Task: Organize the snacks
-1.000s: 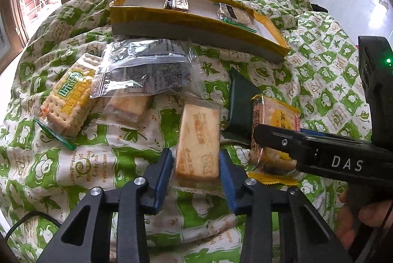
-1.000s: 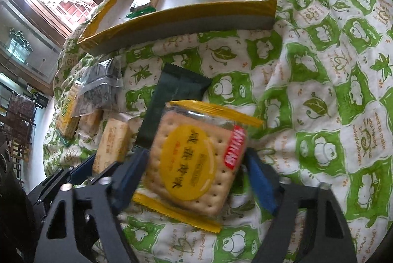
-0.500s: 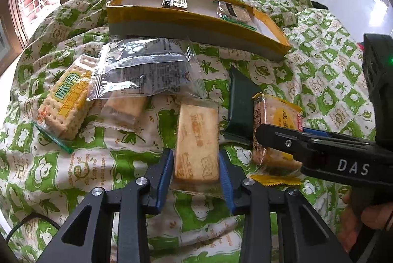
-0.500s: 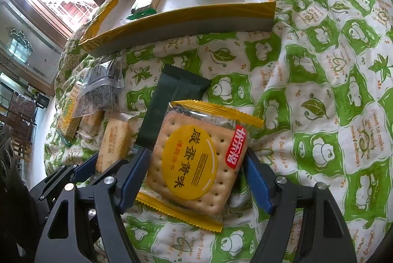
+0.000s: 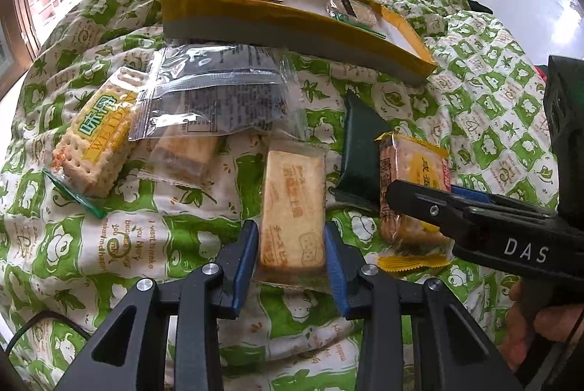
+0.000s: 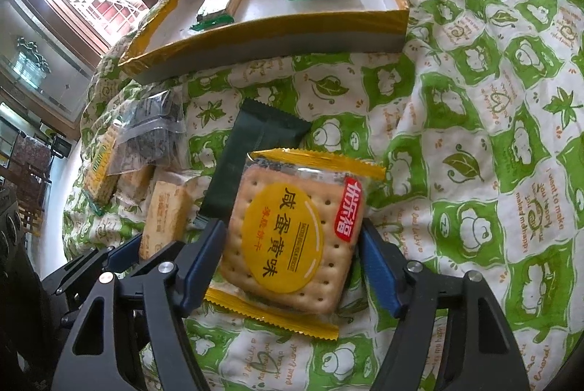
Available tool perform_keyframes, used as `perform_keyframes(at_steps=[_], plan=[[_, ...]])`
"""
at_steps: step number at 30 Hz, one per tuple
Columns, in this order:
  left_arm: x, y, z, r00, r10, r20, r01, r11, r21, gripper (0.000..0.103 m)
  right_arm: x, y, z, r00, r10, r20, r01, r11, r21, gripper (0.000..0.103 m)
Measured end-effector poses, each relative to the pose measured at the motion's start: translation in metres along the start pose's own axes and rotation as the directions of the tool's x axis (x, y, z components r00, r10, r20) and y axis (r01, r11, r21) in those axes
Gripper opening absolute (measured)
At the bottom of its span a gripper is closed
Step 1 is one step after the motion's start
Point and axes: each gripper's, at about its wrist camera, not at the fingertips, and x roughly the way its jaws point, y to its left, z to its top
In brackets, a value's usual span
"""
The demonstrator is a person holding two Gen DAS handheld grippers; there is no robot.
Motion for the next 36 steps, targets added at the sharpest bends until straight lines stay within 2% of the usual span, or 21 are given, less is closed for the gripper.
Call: perform_keyframes(at_steps=[17,36], plan=[[-0.017,-0.001,-0.005,0.998,-0.031,0.051,0.03,1.0,0.006,0.036,-0.014,-0.004,0.002,0.998,0.04,0.053,-0.041,0.999,0.022,0.071],[-0.03,-0.006,-0.002,0.996,-0.027,0.084,0.026,1.0,0.014,0.036,-0.034,0.003,0.005,0.988,0.033,0.154,-0.03,0.999,-0.021,0.071]])
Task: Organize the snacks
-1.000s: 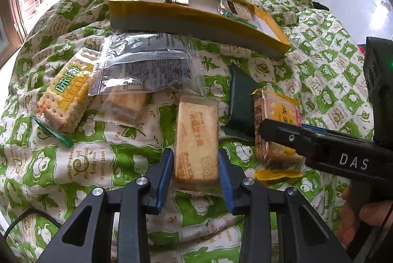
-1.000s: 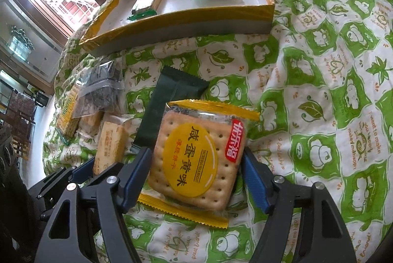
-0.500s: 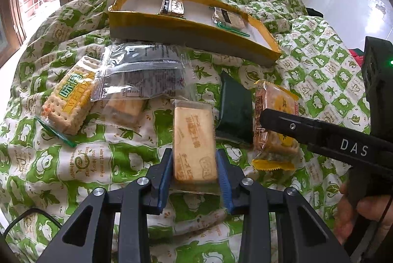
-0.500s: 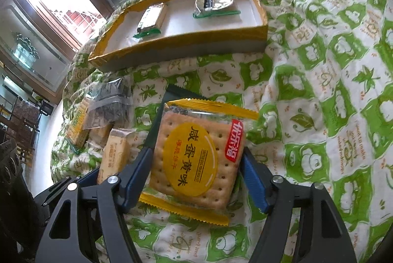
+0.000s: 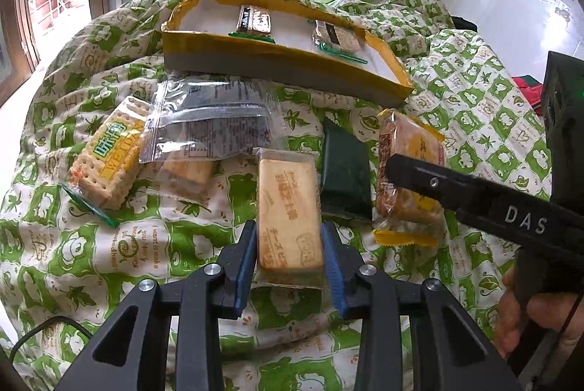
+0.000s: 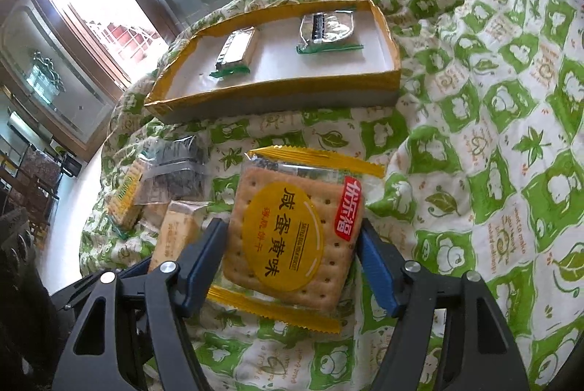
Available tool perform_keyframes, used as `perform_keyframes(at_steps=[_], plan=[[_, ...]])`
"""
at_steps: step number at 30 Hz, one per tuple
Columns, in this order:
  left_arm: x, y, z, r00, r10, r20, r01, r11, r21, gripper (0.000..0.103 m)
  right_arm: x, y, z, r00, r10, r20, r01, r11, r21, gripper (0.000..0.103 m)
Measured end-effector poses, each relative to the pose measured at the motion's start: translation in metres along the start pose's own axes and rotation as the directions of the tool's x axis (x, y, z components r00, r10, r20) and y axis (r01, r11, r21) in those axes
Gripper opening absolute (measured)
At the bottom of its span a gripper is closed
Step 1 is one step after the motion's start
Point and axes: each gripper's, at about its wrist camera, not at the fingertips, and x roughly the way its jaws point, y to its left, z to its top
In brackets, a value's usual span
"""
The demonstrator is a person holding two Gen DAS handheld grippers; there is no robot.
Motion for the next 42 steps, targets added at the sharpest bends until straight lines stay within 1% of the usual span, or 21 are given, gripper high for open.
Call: perform_keyframes(at_steps=[3,9,14,35,42], plan=[[-0.002,0.0,0.002,1.0,-0.002,0.007,0.002,1.0,0.001,0.036,0.001,0.001,0.001,1.0,0.005,0.0,-0.005,1.0,0.0,0.071],[-0.003,-0.003,0.005,1.0,-0.005,0.014,0.004,1.0,0.008,0.036,-0.005,0.003,0.004,0.999,0.036,0.029,-0.036,0.999,0.007,0.071],[-0.006,-0.002,0.007,1.0,-0.006,0.025,0.006,1.0,0.004,0.036,-0.011,0.004,0.005,0.998,0.036,0.051,-0.036,0.999,0.0,0.071],[-0.016,-0.003,0.015,0.998,0.001,0.059,-0.002,1.0,0.019,0.036,-0.015,0.001,0.006,0.997,0.035,0.063,-0.035,0.999,0.006,0.071],[-0.028,0.001,0.02,0.996,-0.004,0.087,0.003,1.0,0.01,0.036,-0.022,-0.005,0.011,0.996,0.051,0.079,-0.055,0.998,0.038,0.071]])
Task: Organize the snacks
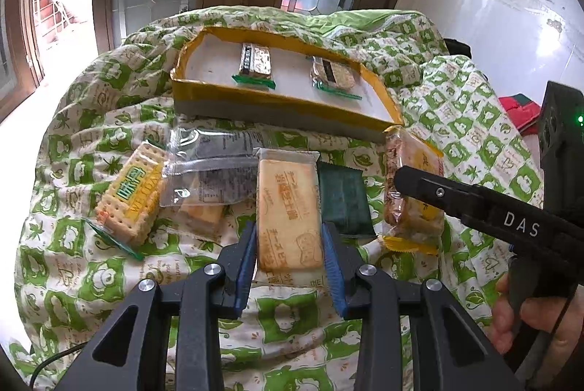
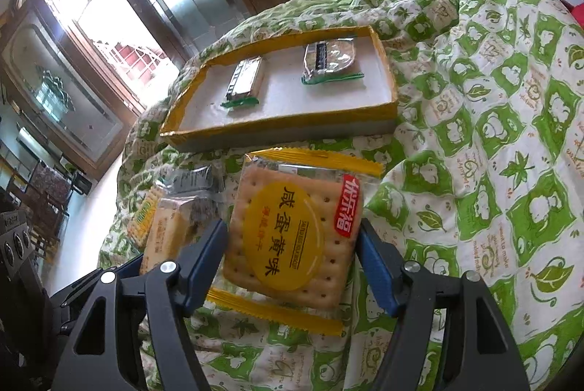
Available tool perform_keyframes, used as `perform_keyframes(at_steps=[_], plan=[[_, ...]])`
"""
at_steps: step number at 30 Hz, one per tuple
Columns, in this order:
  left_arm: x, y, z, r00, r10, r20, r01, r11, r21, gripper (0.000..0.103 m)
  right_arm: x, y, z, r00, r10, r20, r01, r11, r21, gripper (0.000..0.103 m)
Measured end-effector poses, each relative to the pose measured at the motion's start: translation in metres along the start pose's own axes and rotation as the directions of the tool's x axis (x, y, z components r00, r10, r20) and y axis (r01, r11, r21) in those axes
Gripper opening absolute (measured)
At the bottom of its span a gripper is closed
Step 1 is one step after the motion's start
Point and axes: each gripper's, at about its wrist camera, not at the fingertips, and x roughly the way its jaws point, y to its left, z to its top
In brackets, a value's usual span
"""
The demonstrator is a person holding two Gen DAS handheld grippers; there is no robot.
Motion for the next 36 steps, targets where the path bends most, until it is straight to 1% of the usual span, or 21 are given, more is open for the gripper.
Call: perform_keyframes(at_steps=[10,16,19,23,24,27,28,32,36], plan=[[-0.003,-0.003,0.004,1.0,-0.004,0.007,0.004,1.0,0.003,0.036,-0.011,-0.003,0.012,0.998,0.056,0.017,-0.057,0.997,0.053,0.071],[-0.003,-0.003,0.003,1.0,-0.008,0.007,0.008,1.0,0.004,0.036,-0.019,-0.018,0.024,0.994,0.105,0.02,-0.107,0.984,0.142,0.071],[-0.003,-0.004,0.004,1.0,-0.011,0.006,0.011,1.0,0.005,0.036,-0.025,-0.02,0.029,0.992,0.126,0.018,-0.127,0.978,0.166,0.071],[-0.001,-0.005,0.004,1.0,-0.016,0.006,0.016,1.0,0.008,0.036,-0.033,-0.019,0.036,0.989,0.145,0.017,-0.146,0.975,0.169,0.071],[-0.001,-0.005,0.004,1.0,-0.016,0.006,0.016,1.0,0.008,0.036,-0.037,-0.019,0.037,0.989,0.144,0.02,-0.146,0.975,0.167,0.071],[0.001,-0.007,0.005,1.0,-0.021,0.006,0.021,1.0,0.011,0.036,-0.056,-0.019,0.048,0.994,0.07,0.082,-0.079,0.991,0.112,0.071],[0.002,-0.009,0.005,1.0,-0.023,0.006,0.023,1.0,0.012,0.036,-0.059,-0.02,0.051,0.994,0.06,0.093,-0.07,0.992,0.107,0.071],[0.003,-0.014,0.005,1.0,-0.027,0.005,0.027,0.999,0.024,0.036,-0.073,-0.03,0.064,0.992,0.045,0.121,-0.06,0.991,0.118,0.071],[0.003,-0.015,0.007,1.0,-0.022,0.007,0.021,0.999,0.035,0.036,-0.074,-0.035,0.064,0.991,0.044,0.125,-0.06,0.989,0.131,0.071]])
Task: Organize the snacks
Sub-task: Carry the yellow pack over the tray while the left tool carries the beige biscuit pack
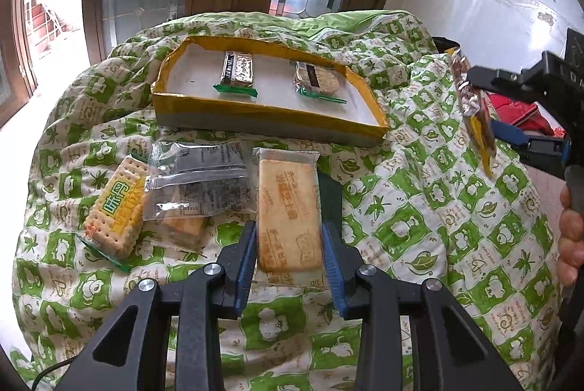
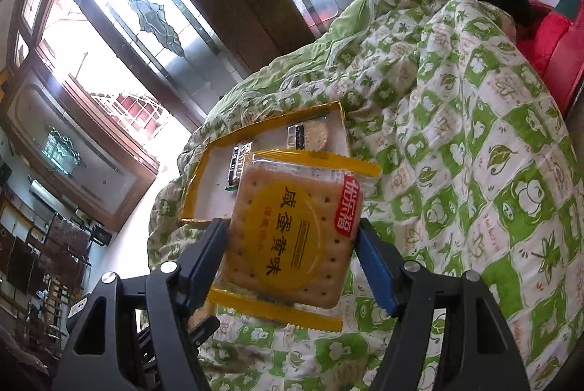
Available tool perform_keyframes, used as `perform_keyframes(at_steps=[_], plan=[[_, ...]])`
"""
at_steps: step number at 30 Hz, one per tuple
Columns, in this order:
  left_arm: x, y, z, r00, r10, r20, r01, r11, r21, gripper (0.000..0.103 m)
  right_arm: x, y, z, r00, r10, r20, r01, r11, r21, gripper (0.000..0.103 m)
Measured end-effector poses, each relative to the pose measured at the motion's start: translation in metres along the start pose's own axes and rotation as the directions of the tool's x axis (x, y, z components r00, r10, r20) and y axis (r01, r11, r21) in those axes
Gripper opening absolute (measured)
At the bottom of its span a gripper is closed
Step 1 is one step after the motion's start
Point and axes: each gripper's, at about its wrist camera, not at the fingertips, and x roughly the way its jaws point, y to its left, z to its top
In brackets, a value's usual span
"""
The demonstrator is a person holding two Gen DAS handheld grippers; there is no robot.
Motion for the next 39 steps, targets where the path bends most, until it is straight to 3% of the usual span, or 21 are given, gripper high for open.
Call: perform_keyframes(at_steps=[13,39], plan=[[0.004,0.0,0.008,1.0,0.026,-0.005,-0.026,0.999,0.025,0.036,0.029,0.001,-0.021,0.997,-0.011,-0.08,0.009,1.0,-0.023,0.071],[0.0,-0.003,0.04,0.999,0.013,0.032,-0.014,0.999,0.034,0.036,0.04,0.007,-0.011,0.995,-0.038,-0.094,0.032,0.997,-0.065,0.071]])
